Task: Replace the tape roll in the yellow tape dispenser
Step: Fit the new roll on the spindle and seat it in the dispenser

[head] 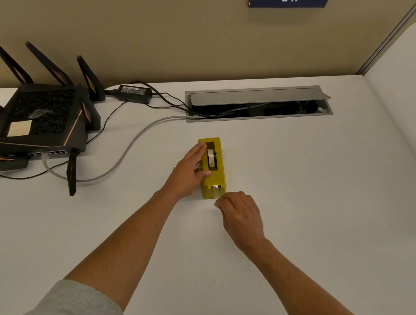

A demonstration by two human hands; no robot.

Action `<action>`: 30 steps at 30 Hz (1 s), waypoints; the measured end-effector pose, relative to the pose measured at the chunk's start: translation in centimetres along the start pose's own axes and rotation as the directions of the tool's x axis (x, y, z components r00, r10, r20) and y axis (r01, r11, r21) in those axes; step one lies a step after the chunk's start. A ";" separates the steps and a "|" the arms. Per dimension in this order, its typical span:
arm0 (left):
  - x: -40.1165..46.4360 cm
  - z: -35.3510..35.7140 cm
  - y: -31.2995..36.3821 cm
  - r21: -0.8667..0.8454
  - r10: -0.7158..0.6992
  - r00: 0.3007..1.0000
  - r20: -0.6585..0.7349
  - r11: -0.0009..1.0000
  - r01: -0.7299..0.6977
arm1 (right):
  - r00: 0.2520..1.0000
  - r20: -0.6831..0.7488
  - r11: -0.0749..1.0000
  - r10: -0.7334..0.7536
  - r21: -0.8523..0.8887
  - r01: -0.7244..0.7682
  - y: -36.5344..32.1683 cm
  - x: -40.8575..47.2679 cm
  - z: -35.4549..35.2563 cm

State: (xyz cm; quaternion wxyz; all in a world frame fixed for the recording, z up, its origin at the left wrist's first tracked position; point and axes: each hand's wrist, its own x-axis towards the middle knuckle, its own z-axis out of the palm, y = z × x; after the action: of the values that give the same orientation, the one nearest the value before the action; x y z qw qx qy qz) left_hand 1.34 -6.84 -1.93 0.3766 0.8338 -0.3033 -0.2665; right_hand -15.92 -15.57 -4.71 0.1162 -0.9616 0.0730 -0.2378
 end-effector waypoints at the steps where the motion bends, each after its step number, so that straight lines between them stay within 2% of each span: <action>1: 0.0 0.0 0.0 -0.002 -0.002 1.000 -0.001 1.000 0.002 | 1.000 0.003 1.000 0.001 -0.003 -0.001 0.1 -0.1 0.2; 21: 0.0 0.1 -0.3 0.009 0.024 1.000 -0.006 1.000 -0.024 | 0.999 -0.039 0.998 -0.014 -0.070 0.012 1.2 1.0 2.7; 30: 0.1 0.1 -0.4 0.016 0.020 1.000 -0.005 1.000 -0.020 | 0.997 0.043 0.996 0.061 -0.063 -0.058 0.9 0.7 2.8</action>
State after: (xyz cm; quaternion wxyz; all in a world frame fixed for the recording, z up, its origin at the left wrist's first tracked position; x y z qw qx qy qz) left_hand 1.48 -6.74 -2.32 0.3735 0.8343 -0.3129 -0.2581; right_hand -14.10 -16.04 -7.01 0.0952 -0.9672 0.1061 -0.2104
